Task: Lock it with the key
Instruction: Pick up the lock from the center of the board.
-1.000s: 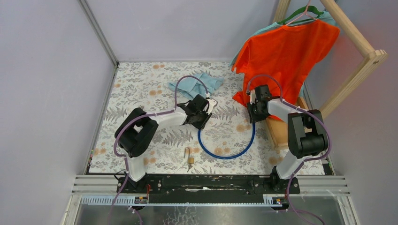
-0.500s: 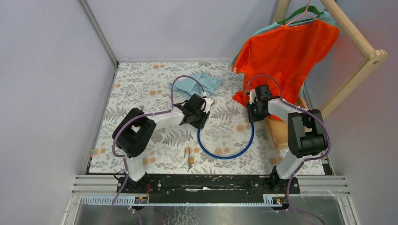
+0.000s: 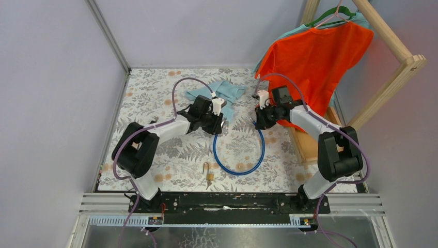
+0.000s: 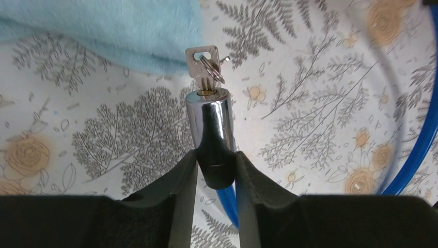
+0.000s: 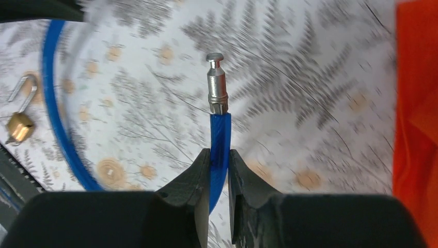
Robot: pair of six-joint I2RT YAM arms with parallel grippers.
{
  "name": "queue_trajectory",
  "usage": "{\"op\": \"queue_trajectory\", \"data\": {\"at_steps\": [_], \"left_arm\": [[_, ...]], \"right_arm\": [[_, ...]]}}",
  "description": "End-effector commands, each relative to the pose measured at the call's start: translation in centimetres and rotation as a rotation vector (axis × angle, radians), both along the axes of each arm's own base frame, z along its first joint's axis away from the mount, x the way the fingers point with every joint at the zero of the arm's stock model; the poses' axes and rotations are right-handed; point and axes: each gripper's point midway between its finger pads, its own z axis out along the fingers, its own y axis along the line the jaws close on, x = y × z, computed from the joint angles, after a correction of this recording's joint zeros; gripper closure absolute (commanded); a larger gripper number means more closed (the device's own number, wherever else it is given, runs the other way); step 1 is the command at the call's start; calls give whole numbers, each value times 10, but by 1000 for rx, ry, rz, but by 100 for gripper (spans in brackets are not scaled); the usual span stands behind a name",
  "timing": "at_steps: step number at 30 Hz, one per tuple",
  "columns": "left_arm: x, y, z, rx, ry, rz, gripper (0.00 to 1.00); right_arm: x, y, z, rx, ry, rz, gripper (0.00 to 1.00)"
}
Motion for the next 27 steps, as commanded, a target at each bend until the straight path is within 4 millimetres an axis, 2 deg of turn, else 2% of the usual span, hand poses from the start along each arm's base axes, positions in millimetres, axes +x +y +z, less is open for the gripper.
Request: {"op": "queue_trajectory", "data": {"at_steps": [1,8,9,12,19,27], "left_arm": [[29,-24,50,-132,-176,-21,100],[44,-25,76,-199,-318,30,100],[47,-25,80,-210,-338,39,100],[48,-27,89,-229,-371,51,100],[41,-33,91,-192,-435,45,100],[36,-38,84,-164,-445,31,100]], "right_arm": [[1,49,43,115,-105,160,100],[6,83,51,161,-138,235,100],[6,87,44,163,-116,244,100],[2,98,38,161,-92,276,100],[-2,112,36,189,-51,309,100],[-10,113,38,219,-53,323,100]]}}
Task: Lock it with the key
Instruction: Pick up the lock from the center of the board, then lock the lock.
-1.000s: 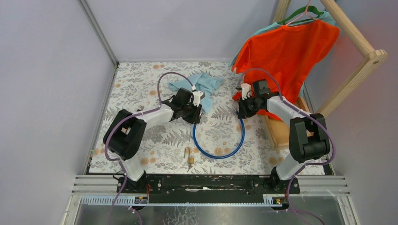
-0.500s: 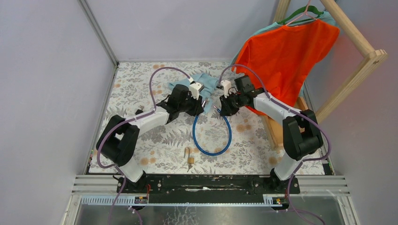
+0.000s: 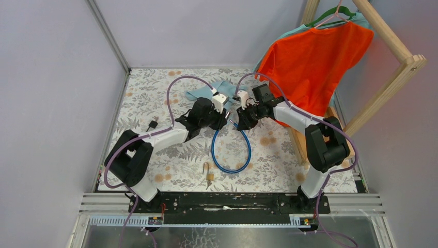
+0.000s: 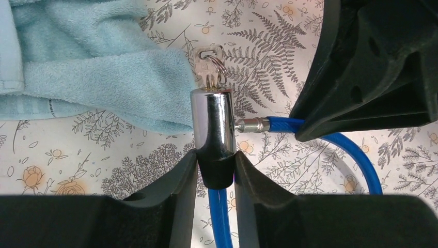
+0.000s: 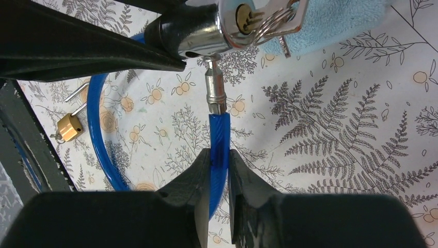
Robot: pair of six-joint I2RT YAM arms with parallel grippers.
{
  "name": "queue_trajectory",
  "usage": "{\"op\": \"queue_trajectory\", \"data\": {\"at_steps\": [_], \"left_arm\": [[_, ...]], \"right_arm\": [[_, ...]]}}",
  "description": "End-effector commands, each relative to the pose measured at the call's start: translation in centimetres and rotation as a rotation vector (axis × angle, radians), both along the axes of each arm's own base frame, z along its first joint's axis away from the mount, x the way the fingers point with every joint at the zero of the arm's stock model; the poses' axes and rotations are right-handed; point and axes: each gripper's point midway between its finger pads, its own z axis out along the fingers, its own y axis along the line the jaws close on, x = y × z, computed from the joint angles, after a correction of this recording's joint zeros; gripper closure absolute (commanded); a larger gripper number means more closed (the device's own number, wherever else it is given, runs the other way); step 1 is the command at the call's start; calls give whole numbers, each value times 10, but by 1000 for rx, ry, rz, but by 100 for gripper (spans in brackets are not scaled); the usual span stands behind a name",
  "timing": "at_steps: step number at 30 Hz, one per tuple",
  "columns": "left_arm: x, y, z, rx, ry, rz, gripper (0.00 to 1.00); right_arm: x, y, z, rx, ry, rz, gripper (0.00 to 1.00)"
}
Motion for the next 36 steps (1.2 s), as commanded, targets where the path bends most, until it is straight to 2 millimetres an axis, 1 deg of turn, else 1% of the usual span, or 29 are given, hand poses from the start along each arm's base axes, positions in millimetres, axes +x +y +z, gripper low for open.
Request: {"op": "queue_trajectory", "data": {"at_steps": [1,5,8,12,18,21,36], "left_arm": [[12,-11,31,-47,-140,-2,100],[8,-15,31,-27,-163,-19,100],[9,-14,28,-20,-161,-14,100],[7,-13,26,-20,-163,-15,100],[6,-10,26,-31,-173,-10,100],[5,-11,23,-21,-169,-20,100],[-1,-20,22,-19,-161,-65,100]], "right_arm": [[-2,18,28,98,-36,49,100],[-3,19,30,106,-32,55,100],[-5,18,31,108,-40,60,100],[-9,15,29,100,-47,62,100],[-9,9,24,78,-48,43,100],[-12,11,24,89,-34,53,100],[-9,17,24,109,2,42,100]]}}
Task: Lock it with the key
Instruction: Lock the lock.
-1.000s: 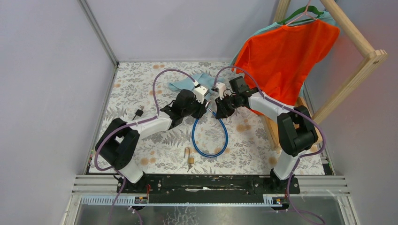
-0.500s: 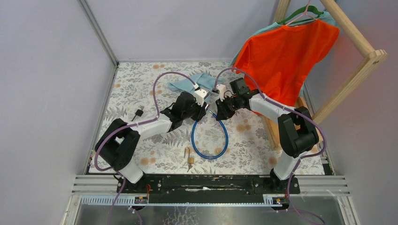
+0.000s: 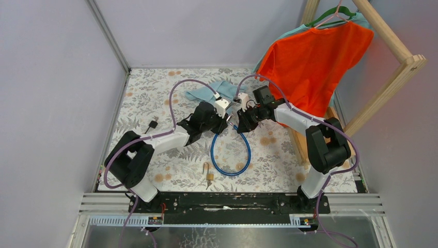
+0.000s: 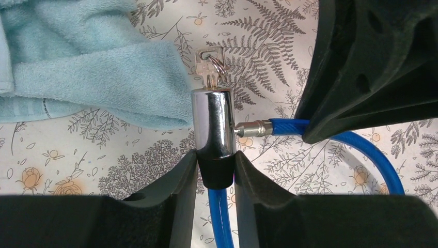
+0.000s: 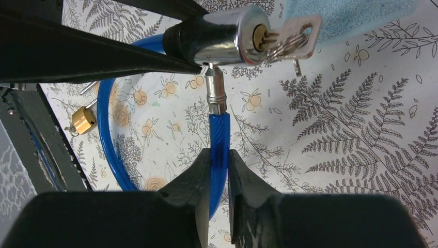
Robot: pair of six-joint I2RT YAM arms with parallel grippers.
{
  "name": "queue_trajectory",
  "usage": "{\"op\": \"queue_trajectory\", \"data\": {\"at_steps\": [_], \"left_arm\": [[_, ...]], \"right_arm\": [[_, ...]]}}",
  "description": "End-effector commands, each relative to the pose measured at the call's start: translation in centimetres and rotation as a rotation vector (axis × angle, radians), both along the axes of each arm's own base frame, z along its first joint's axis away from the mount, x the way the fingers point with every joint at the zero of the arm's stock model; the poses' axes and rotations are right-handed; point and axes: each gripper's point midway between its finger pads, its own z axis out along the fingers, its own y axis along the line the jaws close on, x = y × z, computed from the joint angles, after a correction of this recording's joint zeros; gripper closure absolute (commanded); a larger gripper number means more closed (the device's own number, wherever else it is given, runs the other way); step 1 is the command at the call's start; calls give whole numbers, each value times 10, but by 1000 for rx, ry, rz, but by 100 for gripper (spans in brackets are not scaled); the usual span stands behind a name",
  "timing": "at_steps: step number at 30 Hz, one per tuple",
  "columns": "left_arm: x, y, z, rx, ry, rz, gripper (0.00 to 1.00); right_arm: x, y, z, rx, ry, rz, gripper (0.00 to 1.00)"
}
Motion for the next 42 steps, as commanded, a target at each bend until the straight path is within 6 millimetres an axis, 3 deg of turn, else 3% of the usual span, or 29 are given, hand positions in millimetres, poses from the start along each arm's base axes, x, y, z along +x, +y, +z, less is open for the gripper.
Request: {"op": "queue_trajectory", "data": {"at_steps": [1,9,18,23,28,32,36,42], "left_arm": [[7,-20,33,-73,-108,-49,100],[-5,-27,30,-11,-190,-117,100],[-7,-36,43,-59,-216,-139,100],[-11,-48,60,-116,-201,-180,100],[-20,-59,62,-175,-143,-219,100],[-15,-53,57,-205,-119,-138,100],[0,-29,49,-235,-111,17,100],[13,-11,45,-267,-82,115,100]], "right_arm": [[5,16,26,80,-31,22,100],[24,14,38,87,-39,-63,100],[36,22,69,171,-66,-19,100],[41,28,77,200,-90,4,100],[49,34,82,230,-115,20,100],[51,34,72,233,-111,1,100],[52,29,57,221,-94,-34,99],[46,28,37,221,-9,-53,82]]}}
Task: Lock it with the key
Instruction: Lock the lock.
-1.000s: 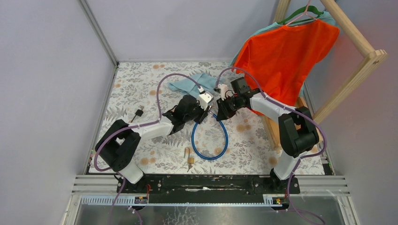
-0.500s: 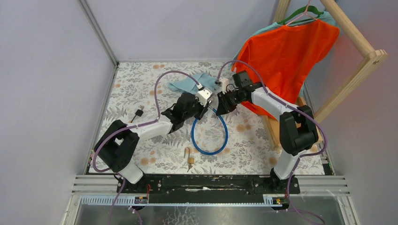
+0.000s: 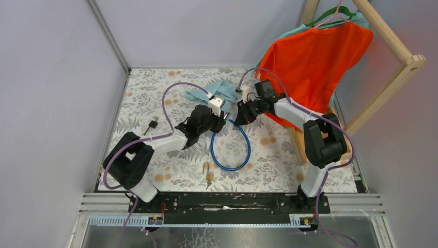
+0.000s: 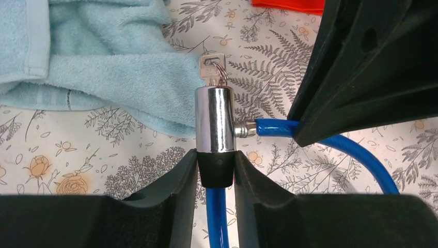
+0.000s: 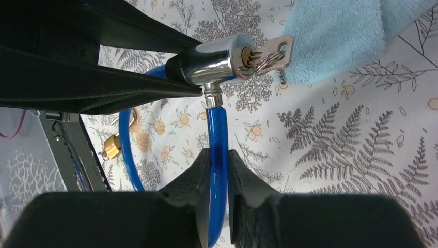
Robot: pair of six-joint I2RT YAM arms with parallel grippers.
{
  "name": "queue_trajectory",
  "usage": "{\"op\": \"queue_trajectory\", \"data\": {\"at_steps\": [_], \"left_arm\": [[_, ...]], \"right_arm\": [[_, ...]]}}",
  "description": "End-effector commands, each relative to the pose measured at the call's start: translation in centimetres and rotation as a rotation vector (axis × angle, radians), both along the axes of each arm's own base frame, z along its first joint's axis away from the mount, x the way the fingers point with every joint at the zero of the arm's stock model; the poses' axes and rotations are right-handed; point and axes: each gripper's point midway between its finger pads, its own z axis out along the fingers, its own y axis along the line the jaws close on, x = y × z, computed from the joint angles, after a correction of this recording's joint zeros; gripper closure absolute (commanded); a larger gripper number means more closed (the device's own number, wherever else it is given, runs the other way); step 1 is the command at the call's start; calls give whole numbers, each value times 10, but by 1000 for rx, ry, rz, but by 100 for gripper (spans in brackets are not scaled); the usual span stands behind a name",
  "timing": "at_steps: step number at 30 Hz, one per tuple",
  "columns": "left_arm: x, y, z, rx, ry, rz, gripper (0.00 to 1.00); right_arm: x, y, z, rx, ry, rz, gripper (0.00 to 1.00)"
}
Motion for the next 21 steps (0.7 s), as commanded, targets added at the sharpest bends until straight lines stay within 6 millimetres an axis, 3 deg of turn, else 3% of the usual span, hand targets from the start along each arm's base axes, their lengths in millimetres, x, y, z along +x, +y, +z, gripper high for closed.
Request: {"op": "queue_trajectory", "data": {"at_steps": [1,6,12,16,21], "left_arm": [[4,-15,38,-170,-45,3,100],[6,-10,34,-168,-39,32,100],[11,-2,32,-165,-46,65,100],[9,-6,36,-185,-53,29,100],[-13,-28,51,-254,-90,-169,100]], "right_arm": [[18,19,14,113,-56,4,78],[14,18,-1,106,1,-7,68],[6,16,-12,96,25,11,65],[3,18,-6,115,22,39,82],[10,23,23,152,-42,58,99]]}}
